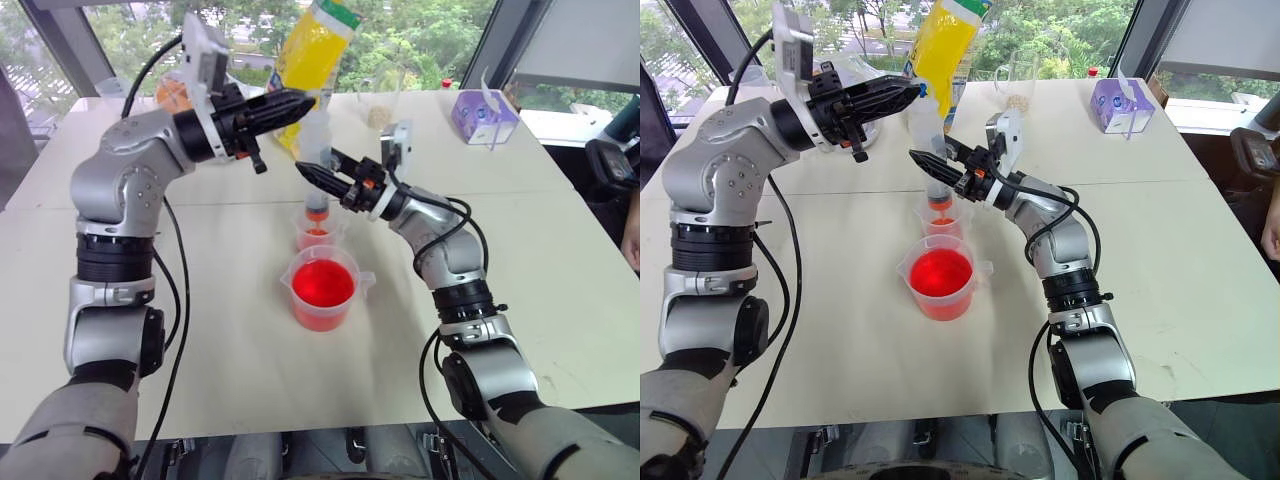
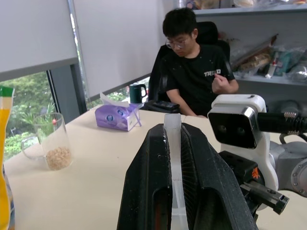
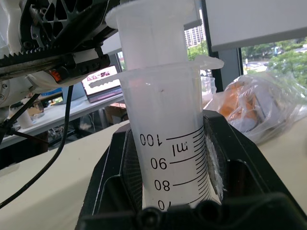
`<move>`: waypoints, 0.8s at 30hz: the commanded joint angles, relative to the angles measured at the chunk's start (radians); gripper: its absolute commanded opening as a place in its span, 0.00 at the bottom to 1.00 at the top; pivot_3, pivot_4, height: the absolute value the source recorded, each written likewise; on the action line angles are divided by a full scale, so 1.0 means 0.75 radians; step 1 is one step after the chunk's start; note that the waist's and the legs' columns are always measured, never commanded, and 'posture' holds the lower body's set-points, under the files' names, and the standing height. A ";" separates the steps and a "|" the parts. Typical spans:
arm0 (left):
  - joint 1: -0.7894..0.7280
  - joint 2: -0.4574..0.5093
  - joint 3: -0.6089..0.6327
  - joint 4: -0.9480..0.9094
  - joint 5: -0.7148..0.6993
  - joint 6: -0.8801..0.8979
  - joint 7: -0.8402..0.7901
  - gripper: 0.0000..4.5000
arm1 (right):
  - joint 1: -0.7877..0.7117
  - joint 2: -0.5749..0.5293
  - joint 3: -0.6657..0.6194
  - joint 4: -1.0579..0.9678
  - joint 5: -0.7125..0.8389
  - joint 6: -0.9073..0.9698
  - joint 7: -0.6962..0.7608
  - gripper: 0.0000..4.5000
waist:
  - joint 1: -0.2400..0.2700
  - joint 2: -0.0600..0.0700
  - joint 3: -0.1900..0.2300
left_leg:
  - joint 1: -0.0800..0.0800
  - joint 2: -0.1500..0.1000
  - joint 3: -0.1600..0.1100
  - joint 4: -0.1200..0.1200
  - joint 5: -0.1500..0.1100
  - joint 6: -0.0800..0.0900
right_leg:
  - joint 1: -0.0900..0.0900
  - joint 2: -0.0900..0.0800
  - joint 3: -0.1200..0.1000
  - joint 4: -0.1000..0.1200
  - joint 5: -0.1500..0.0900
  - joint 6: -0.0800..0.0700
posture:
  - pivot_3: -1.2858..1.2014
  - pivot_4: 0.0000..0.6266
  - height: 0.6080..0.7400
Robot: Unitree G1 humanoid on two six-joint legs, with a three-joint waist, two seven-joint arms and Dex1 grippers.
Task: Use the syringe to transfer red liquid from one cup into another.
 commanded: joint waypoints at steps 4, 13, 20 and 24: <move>0.052 0.012 -0.084 -0.048 0.038 0.020 -0.061 0.01 | -0.113 -0.006 -0.085 -0.140 0.072 -0.005 -0.032 0.31 | 0.000 0.000 0.000 | 0.000 0.000 0.000 0.000 0.000 0.000 | 0.000 0.000 0.000 0.000 0.000 0.000 | 0.52 0.24 1.00; 0.080 0.006 -0.091 -0.068 0.048 0.025 -0.067 0.01 | -0.150 -0.019 -0.113 -0.154 0.091 0.027 -0.044 0.31 | 0.000 0.000 0.000 | 0.000 0.000 0.000 0.000 0.000 0.000 | 0.000 0.000 0.000 0.000 0.000 0.000 | 0.52 0.24 1.00; 0.095 0.005 -0.094 -0.086 0.051 0.031 -0.068 0.01 | -0.167 -0.025 -0.123 -0.147 0.096 0.036 -0.046 0.31 | 0.000 0.000 0.000 | 0.000 0.000 0.000 0.000 0.000 0.000 | 0.000 0.000 0.000 0.000 0.000 0.000 | 0.52 0.24 1.00; 0.062 -0.008 -0.067 -0.078 0.030 0.047 -0.051 0.01 | -0.134 -0.024 -0.100 -0.156 0.088 0.050 -0.028 0.31 | 0.000 0.000 0.000 | 0.000 0.000 0.000 0.000 0.000 0.000 | 0.000 0.000 0.000 0.000 0.000 0.000 | 0.52 0.24 1.00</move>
